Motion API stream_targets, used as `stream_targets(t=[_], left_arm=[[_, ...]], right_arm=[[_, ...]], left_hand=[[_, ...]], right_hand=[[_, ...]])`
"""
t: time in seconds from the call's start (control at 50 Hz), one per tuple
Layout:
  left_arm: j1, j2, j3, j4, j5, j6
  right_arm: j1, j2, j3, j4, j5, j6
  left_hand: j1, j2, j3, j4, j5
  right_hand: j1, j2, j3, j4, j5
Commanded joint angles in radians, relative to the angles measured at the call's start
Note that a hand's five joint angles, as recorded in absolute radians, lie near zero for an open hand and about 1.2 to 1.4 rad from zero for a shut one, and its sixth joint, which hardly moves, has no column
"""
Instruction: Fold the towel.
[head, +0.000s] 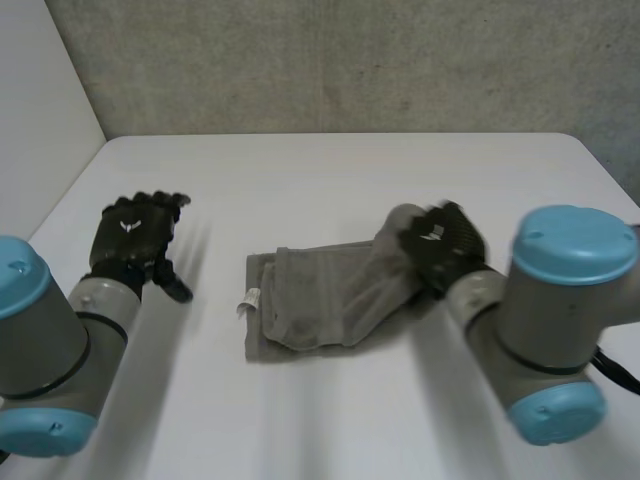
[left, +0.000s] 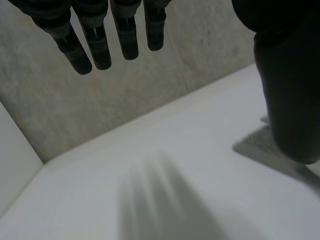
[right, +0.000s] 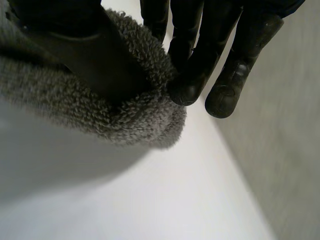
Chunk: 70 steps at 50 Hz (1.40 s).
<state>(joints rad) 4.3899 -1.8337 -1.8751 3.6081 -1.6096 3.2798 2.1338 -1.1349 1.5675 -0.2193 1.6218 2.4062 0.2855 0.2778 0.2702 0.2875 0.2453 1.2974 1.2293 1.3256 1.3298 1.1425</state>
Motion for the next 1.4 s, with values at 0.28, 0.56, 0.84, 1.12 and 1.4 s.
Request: stream_targets(t=[0.28,0.56,0.84,1.12,1.4], left_arm=[[-0.072,0.036,0.172,-0.019,-0.013,-0.048],[-0.162,-0.073,0.215,-0.046,-0.013,-0.111],[-0.257,-0.248,0.24,-0.152,-0.012,-0.109],[-0.265,-0.242,0.329,-0.282,-0.035,-0.107],[-0.26,0.004,0.499,-0.406,-0.151,-0.104]], right_arm=[[0.453,0.302,-0.319,0.123,-0.043,-0.15],[0.186,0.009,-0.147,0.101,-0.098,0.33],[0.103,0.165,-0.179,0.113,-0.114,0.373],[0.083,0.182,-0.222,0.213,-0.118,0.432],[-0.044,-0.207,-0.181,0.195,-0.013,0.599]], left_hand=[[-0.087,-0.079,-0.071,-0.089,-0.221],[-0.075,-0.067,-0.06,-0.077,-0.209],[-0.072,-0.064,-0.057,-0.074,-0.206],[-0.069,-0.061,-0.054,-0.071,-0.203],[-0.069,-0.061,-0.054,-0.071,-0.203]], right_hand=[[-0.894,-0.826,-0.922,-0.927,-0.914],[-1.123,-1.055,-1.151,-1.155,-1.142],[-1.123,-1.055,-1.151,-1.155,-1.142],[-1.123,-1.055,-1.151,-1.155,-1.142],[-1.123,-1.055,-1.151,-1.155,-1.142]])
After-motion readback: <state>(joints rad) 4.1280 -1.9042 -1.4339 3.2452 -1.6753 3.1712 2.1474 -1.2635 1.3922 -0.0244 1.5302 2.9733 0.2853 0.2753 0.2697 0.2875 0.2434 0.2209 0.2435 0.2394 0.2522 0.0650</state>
